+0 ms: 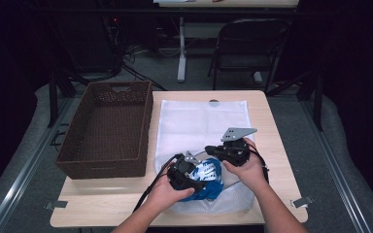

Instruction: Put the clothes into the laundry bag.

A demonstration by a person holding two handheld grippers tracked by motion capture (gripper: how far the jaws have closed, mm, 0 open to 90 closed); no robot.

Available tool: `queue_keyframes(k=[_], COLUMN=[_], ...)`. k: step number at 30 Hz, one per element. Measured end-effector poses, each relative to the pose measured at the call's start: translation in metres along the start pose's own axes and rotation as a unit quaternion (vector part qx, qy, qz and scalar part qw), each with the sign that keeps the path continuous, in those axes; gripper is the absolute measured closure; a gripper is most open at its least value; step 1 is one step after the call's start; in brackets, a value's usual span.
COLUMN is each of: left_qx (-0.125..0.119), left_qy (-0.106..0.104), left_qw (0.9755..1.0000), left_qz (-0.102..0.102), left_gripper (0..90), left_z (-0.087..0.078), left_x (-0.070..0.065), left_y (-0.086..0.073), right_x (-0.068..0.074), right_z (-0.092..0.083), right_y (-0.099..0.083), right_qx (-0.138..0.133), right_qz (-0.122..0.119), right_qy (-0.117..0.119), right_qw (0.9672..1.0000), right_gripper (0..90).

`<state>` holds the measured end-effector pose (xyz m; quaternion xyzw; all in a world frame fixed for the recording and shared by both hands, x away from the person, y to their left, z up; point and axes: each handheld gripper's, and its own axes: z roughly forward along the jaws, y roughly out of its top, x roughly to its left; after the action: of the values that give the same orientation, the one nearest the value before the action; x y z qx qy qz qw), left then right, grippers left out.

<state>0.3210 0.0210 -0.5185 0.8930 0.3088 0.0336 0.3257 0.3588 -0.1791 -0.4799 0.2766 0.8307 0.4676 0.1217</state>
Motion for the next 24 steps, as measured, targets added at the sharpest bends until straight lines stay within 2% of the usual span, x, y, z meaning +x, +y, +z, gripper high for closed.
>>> queue_keyframes(k=[2, 6, 15, 16, 19, 24], left_qx=[-0.003, -0.011, -0.005, -0.006, -0.007, 0.002], left_qy=[0.009, 0.009, 0.01, 0.005, 0.009, 0.002], left_qw=[1.0, 0.9999, 0.9999, 0.9999, 0.9998, 1.0], left_qz=[0.003, 0.003, 0.011, 0.012, 0.017, 0.009], left_gripper=[29.2, 28.3, 28.9, 30.8, 44.3, 54.6], left_z=[-0.003, -0.009, -0.018, -0.018, -0.017, -0.01], left_x=[-0.002, -0.003, -0.008, -0.008, -0.01, -0.008], left_y=[0.0, -0.001, -0.008, -0.009, -0.012, -0.016], right_x=[0.0, 0.0, -0.001, -0.001, -0.001, 0.0], right_z=[0.0, 0.0, -0.001, -0.001, -0.001, -0.001], right_y=[0.0, 0.0, 0.0, 0.0, 0.0, 0.0], right_qx=[0.0, 0.001, -0.001, 0.0, -0.001, -0.001], right_qz=[0.001, 0.001, 0.001, 0.001, 0.001, 0.001], right_qy=[0.0, 0.0, -0.001, -0.001, -0.002, -0.002], right_qw=[1.0, 1.0, 1.0, 1.0, 1.0, 1.0], right_gripper=[88.8, 88.8, 88.8, 88.8, 88.8, 88.8])
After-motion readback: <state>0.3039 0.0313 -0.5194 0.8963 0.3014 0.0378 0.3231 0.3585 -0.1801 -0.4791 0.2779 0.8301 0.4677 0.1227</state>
